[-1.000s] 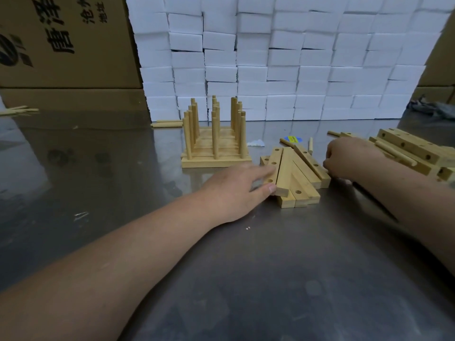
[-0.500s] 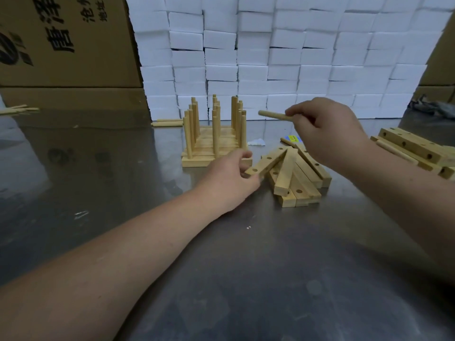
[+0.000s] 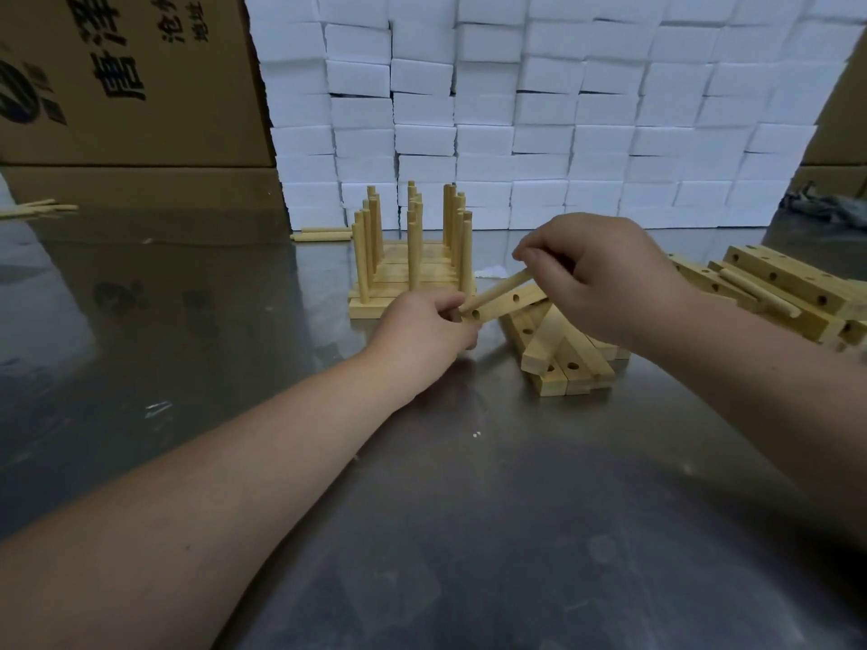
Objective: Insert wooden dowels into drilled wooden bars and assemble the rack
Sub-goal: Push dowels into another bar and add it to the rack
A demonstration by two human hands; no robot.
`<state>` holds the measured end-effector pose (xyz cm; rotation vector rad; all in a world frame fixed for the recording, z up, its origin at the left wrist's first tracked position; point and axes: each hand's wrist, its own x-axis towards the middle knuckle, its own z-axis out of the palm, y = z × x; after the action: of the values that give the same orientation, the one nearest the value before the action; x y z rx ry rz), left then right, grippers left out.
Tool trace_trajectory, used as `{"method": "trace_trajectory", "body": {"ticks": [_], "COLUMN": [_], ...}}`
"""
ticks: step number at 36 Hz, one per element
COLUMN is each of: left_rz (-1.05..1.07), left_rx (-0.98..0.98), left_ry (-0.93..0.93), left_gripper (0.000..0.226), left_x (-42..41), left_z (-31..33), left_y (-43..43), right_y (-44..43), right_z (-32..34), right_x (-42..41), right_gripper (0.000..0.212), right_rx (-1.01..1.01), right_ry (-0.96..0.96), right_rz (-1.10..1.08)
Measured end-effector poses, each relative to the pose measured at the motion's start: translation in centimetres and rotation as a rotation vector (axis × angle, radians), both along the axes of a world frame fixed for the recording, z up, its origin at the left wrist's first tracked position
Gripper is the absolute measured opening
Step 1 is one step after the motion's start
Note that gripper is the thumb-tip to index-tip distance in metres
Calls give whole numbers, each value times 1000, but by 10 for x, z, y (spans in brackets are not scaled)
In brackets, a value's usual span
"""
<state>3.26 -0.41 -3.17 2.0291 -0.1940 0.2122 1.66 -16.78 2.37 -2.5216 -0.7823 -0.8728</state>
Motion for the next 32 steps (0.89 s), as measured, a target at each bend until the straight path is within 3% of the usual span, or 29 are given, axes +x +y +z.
{"method": "trace_trajectory", "body": {"ticks": [5, 9, 14, 21, 32], "left_rz": [4, -14, -24, -99, -87], "left_rx": [-142, -123, -163, -317, -471], "left_ry": [134, 139, 143, 166, 267], "left_gripper": [28, 30, 33, 18, 24], "left_x": [5, 7, 9, 15, 14], "left_z": [1, 2, -1, -4, 3], "left_y": [3, 5, 6, 5, 6], "right_y": [-3, -2, -5, -4, 4], "right_z": [0, -7, -8, -11, -18], "right_x": [3, 7, 11, 12, 7], "right_gripper": [27, 27, 24, 27, 30], "right_rx": [-142, -272, -206, -214, -199], "right_ry": [41, 120, 126, 98, 132], "right_rz": [2, -5, -38, -18, 8]}}
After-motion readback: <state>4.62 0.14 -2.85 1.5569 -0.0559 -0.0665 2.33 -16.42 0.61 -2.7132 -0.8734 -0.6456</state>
